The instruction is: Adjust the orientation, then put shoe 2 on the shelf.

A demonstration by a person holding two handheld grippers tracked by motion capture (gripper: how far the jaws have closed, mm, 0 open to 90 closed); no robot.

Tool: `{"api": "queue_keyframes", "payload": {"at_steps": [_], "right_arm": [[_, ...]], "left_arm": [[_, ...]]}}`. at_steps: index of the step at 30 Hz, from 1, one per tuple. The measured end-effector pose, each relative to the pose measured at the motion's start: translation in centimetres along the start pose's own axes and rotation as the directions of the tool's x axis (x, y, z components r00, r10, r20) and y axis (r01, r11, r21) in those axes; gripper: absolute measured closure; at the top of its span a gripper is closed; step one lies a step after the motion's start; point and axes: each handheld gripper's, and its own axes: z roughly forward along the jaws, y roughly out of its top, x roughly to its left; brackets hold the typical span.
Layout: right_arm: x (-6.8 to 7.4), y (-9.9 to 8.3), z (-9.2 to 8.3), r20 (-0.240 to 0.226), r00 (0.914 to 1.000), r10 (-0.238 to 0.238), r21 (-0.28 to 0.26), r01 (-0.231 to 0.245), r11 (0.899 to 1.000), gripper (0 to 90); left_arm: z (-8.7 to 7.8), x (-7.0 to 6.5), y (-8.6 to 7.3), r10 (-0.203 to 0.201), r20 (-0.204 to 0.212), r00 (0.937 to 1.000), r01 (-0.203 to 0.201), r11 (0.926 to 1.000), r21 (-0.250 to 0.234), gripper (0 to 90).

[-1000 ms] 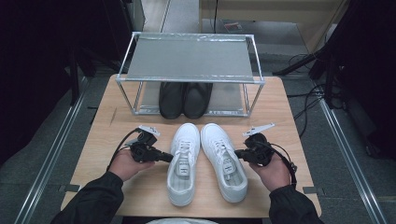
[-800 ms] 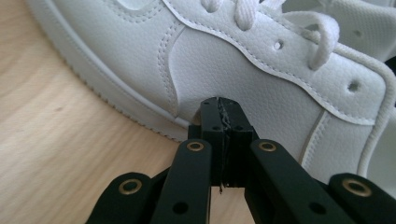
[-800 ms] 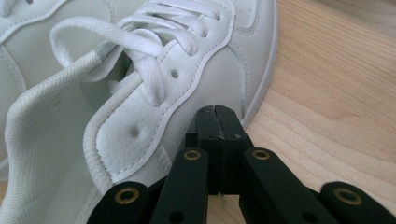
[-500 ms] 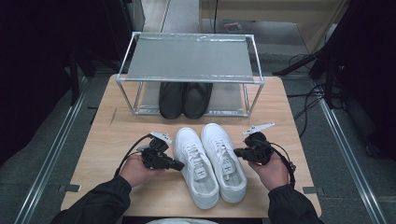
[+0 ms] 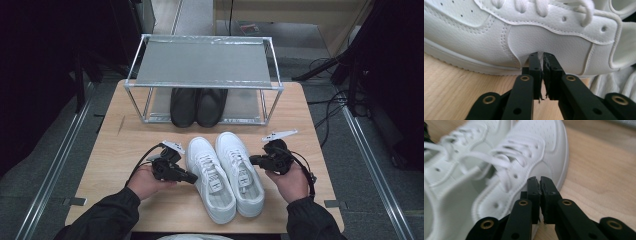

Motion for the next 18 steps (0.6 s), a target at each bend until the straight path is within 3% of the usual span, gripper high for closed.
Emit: {"api": "queue_keyframes", "payload": {"at_steps": [2, 5, 9, 16, 18], "right_arm": [[0.3, 0.0, -0.7, -0.016, 0.9999, -0.005, -0.050, 0.004, 0.999, 84.3], [1.1, -0.1, -1.7, -0.029, 0.9995, -0.014, -0.104, 0.011, 0.994, 80.5], [2.1, -0.3, -2.1, -0.023, 0.9988, -0.042, -0.120, 0.039, 0.992, 79.9], [3.1, -0.4, -3.2, -0.045, 0.9989, -0.016, -0.179, 0.008, 0.984, 75.8], [3.5, -0.5, -3.4, -0.056, 0.9982, -0.018, -0.196, 0.007, 0.981, 74.4]], "left_arm": [[-0.7, -0.2, 0.0, -0.001, 0.004, 1.0000, 0.001, 0.9993, -0.037, 80.6], [-1.2, -0.2, -0.1, 0.007, -0.004, 1.0000, -0.008, 0.9988, -0.049, 77.1], [-1.9, -0.3, -0.2, 0.016, -0.008, 0.9998, -0.017, 0.9974, -0.070, 73.1], [-3.3, -0.4, -0.4, 0.027, -0.030, 0.9992, -0.030, 0.9927, -0.117, 65.9], [-3.6, -0.2, -0.4, 0.028, -0.032, 0.9991, -0.032, 0.9897, -0.139, 58.2]]}}
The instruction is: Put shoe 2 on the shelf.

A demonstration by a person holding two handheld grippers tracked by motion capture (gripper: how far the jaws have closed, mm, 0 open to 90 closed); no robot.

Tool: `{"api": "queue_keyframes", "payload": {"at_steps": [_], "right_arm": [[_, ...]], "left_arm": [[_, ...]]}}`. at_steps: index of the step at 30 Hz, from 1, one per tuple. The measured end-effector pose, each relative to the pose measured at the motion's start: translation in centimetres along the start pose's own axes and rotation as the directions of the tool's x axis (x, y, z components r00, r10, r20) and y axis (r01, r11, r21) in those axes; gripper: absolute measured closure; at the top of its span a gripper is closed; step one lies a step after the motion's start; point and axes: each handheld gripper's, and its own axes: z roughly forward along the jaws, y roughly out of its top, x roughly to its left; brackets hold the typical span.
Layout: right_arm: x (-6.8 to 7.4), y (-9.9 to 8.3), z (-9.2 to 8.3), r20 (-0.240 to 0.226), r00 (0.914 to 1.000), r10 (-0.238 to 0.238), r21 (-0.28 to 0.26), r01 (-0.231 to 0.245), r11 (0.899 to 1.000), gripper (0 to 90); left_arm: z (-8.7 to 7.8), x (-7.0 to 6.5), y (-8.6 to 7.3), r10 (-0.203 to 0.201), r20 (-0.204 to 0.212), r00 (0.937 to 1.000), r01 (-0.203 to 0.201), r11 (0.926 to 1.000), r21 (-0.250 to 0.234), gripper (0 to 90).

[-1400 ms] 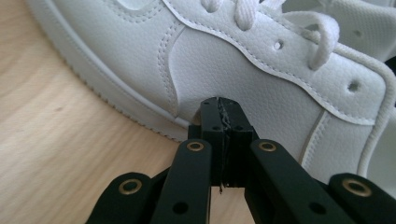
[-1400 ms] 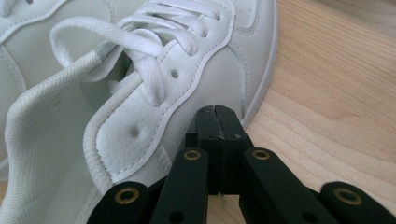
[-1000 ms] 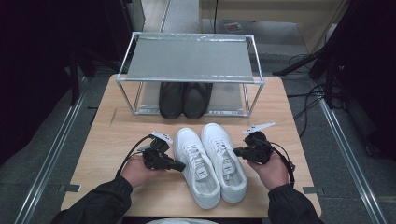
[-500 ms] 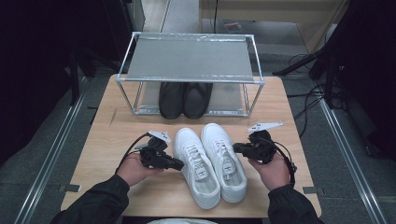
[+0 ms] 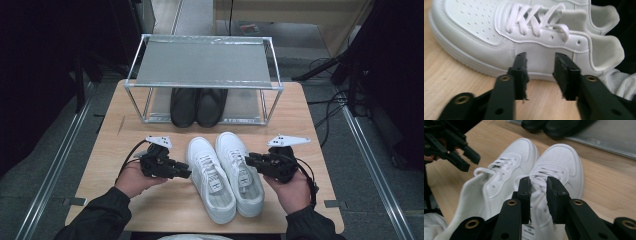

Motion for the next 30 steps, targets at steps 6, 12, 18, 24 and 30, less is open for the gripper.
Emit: {"api": "queue_keyframes", "payload": {"at_steps": [6, 12, 18, 24, 30], "right_arm": [[1.4, -0.2, 0.0, -0.013, 0.9999, -0.007, -0.014, 0.007, 1.000, 72.9], [2.3, -0.6, 0.4, -0.019, 0.9998, -0.002, -0.011, 0.002, 1.000, 64.4], [3.5, -1.0, 0.9, -0.002, 0.9999, -0.013, -0.010, 0.013, 1.000, 59.4], [4.0, -1.5, 1.7, 0.017, 0.9998, 0.008, 0.004, -0.008, 1.000, 50.4], [4.6, -2.0, 2.3, 0.042, 0.9990, 0.015, 0.000, -0.015, 1.000, 48.9]], "left_arm": [[-0.8, 0.3, 0.1, 0.002, -0.017, 0.9999, -0.002, 0.9990, -0.044, 48.1], [-1.2, 0.5, 0.2, 0.002, -0.044, 0.9990, -0.005, 0.9979, -0.064, 44.7], [-1.1, 0.8, 0.5, -0.005, -0.061, 0.9982, 0.001, 0.9978, -0.067, 43.1], [-1.0, 0.9, 1.0, 0.005, -0.061, 0.9981, -0.009, 0.9973, -0.073, 42.9], [-0.7, 0.8, 1.6, 0.007, -0.057, 0.9983, -0.011, 0.9963, -0.085, 42.8]]}}
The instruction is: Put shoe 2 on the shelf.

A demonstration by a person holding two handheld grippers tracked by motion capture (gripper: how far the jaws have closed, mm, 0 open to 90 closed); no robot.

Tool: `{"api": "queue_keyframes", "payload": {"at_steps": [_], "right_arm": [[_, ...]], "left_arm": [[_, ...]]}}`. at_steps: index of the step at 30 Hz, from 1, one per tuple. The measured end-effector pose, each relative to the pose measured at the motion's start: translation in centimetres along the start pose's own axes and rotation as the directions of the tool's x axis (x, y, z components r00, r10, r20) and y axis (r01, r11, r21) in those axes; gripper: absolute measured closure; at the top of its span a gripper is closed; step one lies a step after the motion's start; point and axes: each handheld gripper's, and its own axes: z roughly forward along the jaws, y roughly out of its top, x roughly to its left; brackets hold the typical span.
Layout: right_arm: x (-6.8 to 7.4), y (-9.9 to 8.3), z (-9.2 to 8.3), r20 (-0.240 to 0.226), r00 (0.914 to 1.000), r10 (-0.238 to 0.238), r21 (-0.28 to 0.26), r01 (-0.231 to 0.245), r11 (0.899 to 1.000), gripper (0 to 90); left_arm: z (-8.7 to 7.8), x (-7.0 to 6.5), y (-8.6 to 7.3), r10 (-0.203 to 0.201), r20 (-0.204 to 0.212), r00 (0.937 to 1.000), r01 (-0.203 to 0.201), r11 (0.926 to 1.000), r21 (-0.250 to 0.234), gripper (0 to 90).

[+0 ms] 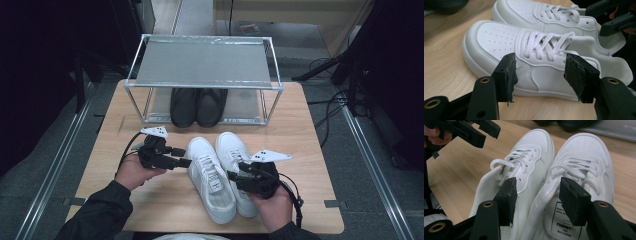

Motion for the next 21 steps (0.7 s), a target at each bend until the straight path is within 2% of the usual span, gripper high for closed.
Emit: {"api": "queue_keyframes", "payload": {"at_steps": [4, 8, 12, 16, 18, 21], "right_arm": [[0.5, -0.2, 0.5, 0.024, 0.9997, -0.002, 0.003, 0.002, 1.000, 46.7], [0.9, -0.3, 0.8, 0.041, 0.9991, 0.007, -0.017, -0.006, 1.000, 44.6], [1.1, -0.5, 0.9, 0.050, 0.9977, 0.046, -0.019, -0.045, 0.999, 43.3], [1.8, -0.9, 1.1, 0.083, 0.9955, 0.047, -0.010, -0.046, 0.999, 44.2], [2.1, -1.4, 1.8, 0.050, 0.9950, 0.086, 0.017, -0.087, 0.996, 44.3], [2.7, -1.6, 2.1, 0.093, 0.9928, 0.076, 0.014, -0.077, 0.997, 45.0]], "left_arm": [[0.2, 0.1, 0.3, 0.003, 0.004, 1.0000, -0.003, 1.0000, 0.005, 42.8], [0.4, 0.2, 0.5, 0.003, 0.001, 1.0000, -0.003, 1.0000, 0.004, 42.8], [0.4, 0.2, 0.7, 0.004, 0.002, 1.0000, -0.004, 1.0000, 0.003, 42.8], [0.4, 0.3, 0.8, 0.002, 0.002, 1.0000, -0.002, 1.0000, -0.007, 42.9], [0.4, 0.4, 0.8, 0.002, 0.001, 1.0000, -0.002, 1.0000, -0.003, 42.9], [0.3, 0.4, 0.8, 0.000, 0.002, 1.0000, 0.000, 1.0000, -0.007, 42.9]]}}
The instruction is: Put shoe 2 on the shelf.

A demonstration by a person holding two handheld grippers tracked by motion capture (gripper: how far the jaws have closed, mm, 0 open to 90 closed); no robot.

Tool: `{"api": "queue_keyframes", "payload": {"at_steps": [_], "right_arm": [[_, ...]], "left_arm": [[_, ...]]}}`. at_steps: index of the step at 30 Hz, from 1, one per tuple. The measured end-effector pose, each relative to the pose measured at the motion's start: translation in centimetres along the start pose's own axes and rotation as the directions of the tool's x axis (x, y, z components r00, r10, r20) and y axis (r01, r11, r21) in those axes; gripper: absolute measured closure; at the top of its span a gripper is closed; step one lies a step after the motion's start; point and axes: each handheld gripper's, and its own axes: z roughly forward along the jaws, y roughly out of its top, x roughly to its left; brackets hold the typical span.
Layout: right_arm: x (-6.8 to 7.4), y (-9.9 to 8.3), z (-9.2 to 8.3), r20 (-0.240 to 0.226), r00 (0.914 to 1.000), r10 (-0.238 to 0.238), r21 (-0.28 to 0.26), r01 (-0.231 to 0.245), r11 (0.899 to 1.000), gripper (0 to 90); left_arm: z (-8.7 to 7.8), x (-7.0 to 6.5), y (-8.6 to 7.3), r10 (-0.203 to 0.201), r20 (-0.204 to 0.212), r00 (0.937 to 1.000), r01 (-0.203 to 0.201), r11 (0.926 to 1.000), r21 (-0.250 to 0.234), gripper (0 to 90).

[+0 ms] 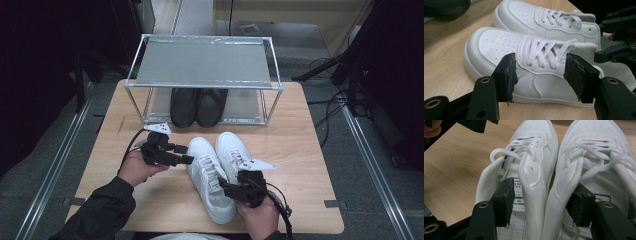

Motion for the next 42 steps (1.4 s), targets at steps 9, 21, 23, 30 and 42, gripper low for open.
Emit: {"api": "queue_keyframes", "payload": {"at_steps": [9, 21, 23, 30, 42], "right_arm": [[1.1, -0.4, 1.2, 0.072, 0.9973, 0.009, 0.003, -0.009, 1.000, 47.6], [0.5, -0.3, 1.0, 0.118, 0.9906, -0.070, -0.001, 0.070, 0.998, 73.5], [-0.4, 0.0, 0.8, 0.090, 0.9938, -0.065, 0.012, 0.065, 0.998, 76.1], [-1.3, 0.4, 0.7, 0.038, 0.9950, -0.092, 0.030, 0.091, 0.995, 77.4], [-3.2, 1.2, 0.4, -0.034, 0.9937, -0.106, 0.042, 0.108, 0.993, 78.8]], "left_arm": [[-0.2, 0.1, 0.0, -0.004, -0.005, 1.0000, 0.004, 1.0000, -0.001, 43.0], [-0.8, 0.2, -0.1, -0.002, -0.028, 0.9996, 0.002, 0.9997, -0.024, 43.2], [-0.8, 0.3, -0.1, -0.003, -0.030, 0.9995, 0.002, 0.9997, -0.025, 43.3], [-1.1, 0.7, -0.2, -0.010, -0.040, 0.9992, 0.008, 0.9994, -0.035, 43.2], [-2.1, 1.1, -0.4, -0.033, -0.060, 0.9976, 0.028, 0.9964, -0.080, 43.2]]}}
